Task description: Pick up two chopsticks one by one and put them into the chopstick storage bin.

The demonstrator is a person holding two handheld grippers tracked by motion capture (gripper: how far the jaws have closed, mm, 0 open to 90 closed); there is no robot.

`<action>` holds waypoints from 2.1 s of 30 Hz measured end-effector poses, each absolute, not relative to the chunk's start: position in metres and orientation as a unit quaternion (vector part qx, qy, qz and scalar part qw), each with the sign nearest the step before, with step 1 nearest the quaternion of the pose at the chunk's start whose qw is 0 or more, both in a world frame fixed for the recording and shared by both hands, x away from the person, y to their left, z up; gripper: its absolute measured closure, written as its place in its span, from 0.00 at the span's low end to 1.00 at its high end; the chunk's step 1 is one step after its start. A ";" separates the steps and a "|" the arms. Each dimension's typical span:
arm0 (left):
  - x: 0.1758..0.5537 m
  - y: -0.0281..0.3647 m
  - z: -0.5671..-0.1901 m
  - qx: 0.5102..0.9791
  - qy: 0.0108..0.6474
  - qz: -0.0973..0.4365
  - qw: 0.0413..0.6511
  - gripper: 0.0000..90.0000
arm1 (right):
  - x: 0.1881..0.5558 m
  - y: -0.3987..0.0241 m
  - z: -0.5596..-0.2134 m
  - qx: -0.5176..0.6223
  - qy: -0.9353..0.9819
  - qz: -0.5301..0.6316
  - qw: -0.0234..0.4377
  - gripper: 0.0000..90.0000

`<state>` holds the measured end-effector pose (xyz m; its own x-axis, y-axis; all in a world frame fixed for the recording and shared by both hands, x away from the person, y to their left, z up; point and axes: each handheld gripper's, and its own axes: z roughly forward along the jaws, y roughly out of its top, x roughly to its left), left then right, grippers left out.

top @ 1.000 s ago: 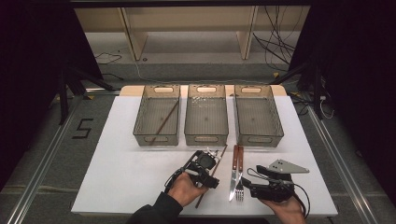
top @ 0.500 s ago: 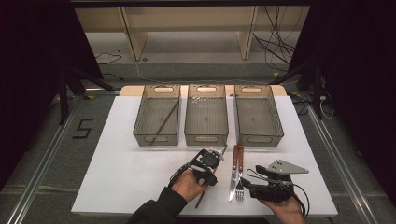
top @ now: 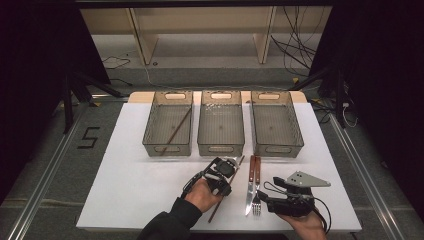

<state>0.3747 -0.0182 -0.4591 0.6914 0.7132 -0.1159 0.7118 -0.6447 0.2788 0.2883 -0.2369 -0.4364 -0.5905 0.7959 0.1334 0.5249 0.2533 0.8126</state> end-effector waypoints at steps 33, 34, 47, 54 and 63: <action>0.383 0.002 -0.443 0.895 0.410 0.015 0.177 0.94 | 0.289 -0.237 -0.438 0.419 0.777 0.444 0.155 0.30; 0.383 0.004 -0.440 0.896 0.406 0.015 0.178 0.94 | 0.289 -0.237 -0.438 0.418 0.777 0.443 0.154 0.30; 0.373 0.037 -0.384 0.883 0.387 0.030 0.262 0.94 | 0.288 -0.237 -0.437 0.416 0.775 0.448 0.157 0.29; 0.385 0.072 -0.357 0.857 0.409 0.062 0.308 0.94 | 0.288 -0.238 -0.435 0.415 0.771 0.456 0.158 0.29; 0.423 0.122 -0.338 0.825 0.448 0.103 0.328 0.94 | 0.288 -0.238 -0.435 0.415 0.770 0.458 0.159 0.29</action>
